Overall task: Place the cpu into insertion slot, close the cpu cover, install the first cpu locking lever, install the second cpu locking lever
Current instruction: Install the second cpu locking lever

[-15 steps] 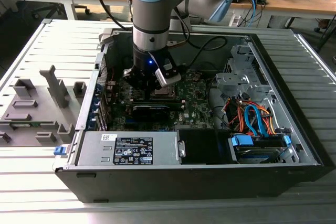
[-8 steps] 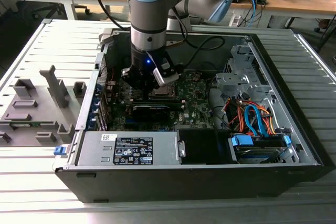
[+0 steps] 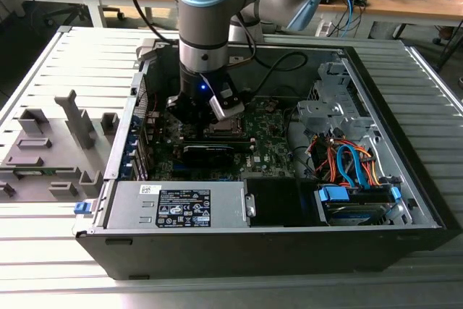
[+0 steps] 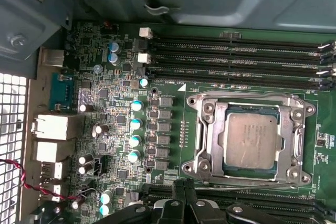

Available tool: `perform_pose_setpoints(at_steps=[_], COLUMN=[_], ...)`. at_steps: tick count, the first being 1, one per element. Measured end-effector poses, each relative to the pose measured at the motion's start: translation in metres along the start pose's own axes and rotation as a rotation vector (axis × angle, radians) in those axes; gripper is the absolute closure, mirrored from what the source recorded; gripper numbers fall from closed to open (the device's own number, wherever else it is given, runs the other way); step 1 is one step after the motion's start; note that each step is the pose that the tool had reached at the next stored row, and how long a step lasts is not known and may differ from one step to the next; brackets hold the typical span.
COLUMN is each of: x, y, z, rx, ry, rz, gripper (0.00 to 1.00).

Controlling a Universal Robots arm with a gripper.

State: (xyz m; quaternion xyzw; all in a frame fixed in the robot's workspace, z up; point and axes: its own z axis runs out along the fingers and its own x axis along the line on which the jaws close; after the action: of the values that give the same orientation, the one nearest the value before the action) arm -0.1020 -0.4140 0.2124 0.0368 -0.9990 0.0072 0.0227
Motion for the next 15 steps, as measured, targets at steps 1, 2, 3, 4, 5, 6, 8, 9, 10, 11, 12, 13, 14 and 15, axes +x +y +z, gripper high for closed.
perform_pose_setpoints(at_steps=[1, 2, 3, 4, 5, 6, 8, 9, 10, 11, 12, 13, 14, 15], x=[0.0002, 0.0004, 0.0006, 0.0009, 0.0011, 0.0013, 0.0015, 0.0015, 0.0016, 0.0017, 0.0017, 0.0018, 0.0017, 0.0016], y=[0.0001, 0.0001, 0.0003, 0.0005, 0.0008, 0.0014, 0.0030, 0.0039, 0.0047, 0.0054, 0.0062, 0.0069, 0.0074, 0.0080], z=[0.0003, 0.0005, 0.0007, 0.0010, 0.0014, 0.0016, 0.0022, 0.0025, 0.0028, 0.0031, 0.0035, 0.0040, 0.0043, 0.0046], rx=[-0.0004, -0.0007, -0.0009, -0.0010, -0.0010, -0.0009, -0.0010, -0.0010, -0.0010, -0.0011, -0.0011, -0.0012, -0.0013, -0.0014], ry=[-0.0001, -0.0001, -0.0001, -0.0001, -0.0001, 0.0000, -0.0001, -0.0001, -0.0001, -0.0001, -0.0002, -0.0002, -0.0002, -0.0002], rz=[0.000, -0.001, -0.001, -0.001, -0.001, -0.001, -0.001, -0.001, -0.001, -0.002, -0.002, -0.002, -0.002, -0.002], gripper=[0.89, 0.89, 0.89, 0.89, 0.89, 0.89, 0.89, 0.89, 0.89, 0.89, 0.89, 0.89, 0.89, 0.89])
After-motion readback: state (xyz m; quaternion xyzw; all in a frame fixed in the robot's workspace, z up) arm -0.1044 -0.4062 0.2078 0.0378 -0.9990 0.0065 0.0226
